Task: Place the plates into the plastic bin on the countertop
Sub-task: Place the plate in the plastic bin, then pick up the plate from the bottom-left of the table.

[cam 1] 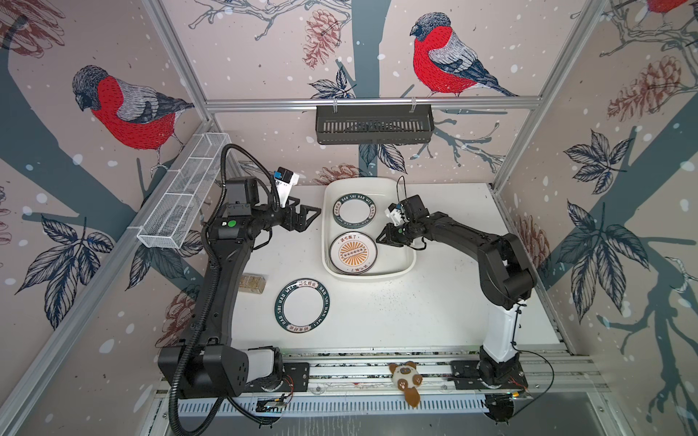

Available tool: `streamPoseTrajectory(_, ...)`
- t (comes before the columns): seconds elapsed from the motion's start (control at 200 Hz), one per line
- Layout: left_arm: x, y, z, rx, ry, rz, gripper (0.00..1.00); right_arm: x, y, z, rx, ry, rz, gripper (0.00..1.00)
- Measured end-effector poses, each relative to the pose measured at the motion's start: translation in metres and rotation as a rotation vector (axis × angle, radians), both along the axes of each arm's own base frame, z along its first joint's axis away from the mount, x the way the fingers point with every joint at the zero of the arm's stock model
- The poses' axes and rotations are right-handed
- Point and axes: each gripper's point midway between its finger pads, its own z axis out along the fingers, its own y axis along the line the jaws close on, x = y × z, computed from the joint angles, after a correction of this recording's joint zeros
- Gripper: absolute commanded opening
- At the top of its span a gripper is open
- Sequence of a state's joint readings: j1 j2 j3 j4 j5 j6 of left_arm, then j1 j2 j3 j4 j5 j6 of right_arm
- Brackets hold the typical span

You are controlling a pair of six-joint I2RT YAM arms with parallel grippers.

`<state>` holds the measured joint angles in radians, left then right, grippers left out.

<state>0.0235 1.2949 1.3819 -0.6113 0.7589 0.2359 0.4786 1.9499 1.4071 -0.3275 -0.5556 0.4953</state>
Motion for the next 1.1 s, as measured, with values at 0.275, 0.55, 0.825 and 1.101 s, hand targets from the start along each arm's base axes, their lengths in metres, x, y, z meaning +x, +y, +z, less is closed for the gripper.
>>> streamPoseTrajectory(0.275,-0.017,0.006,-0.063,0.174,0.091,-0.122,0.93,-0.025,-0.010,0.043,0.012,-0.132,-0.020,0.29)
streamPoseTrajectory(0.55,-0.029,0.028,-0.122,0.338,0.179,-0.158,0.88,-0.060,-0.027,0.064,0.045,-0.189,-0.059,0.29)
streamPoseTrajectory(0.825,-0.036,0.046,-0.185,0.445,0.348,-0.248,0.81,-0.109,-0.028,0.099,0.142,-0.280,0.009,0.36)
streamPoseTrajectory(1.101,-0.038,0.059,-0.199,0.417,0.397,-0.161,0.83,-0.203,0.019,0.084,0.217,-0.179,0.224,0.41)
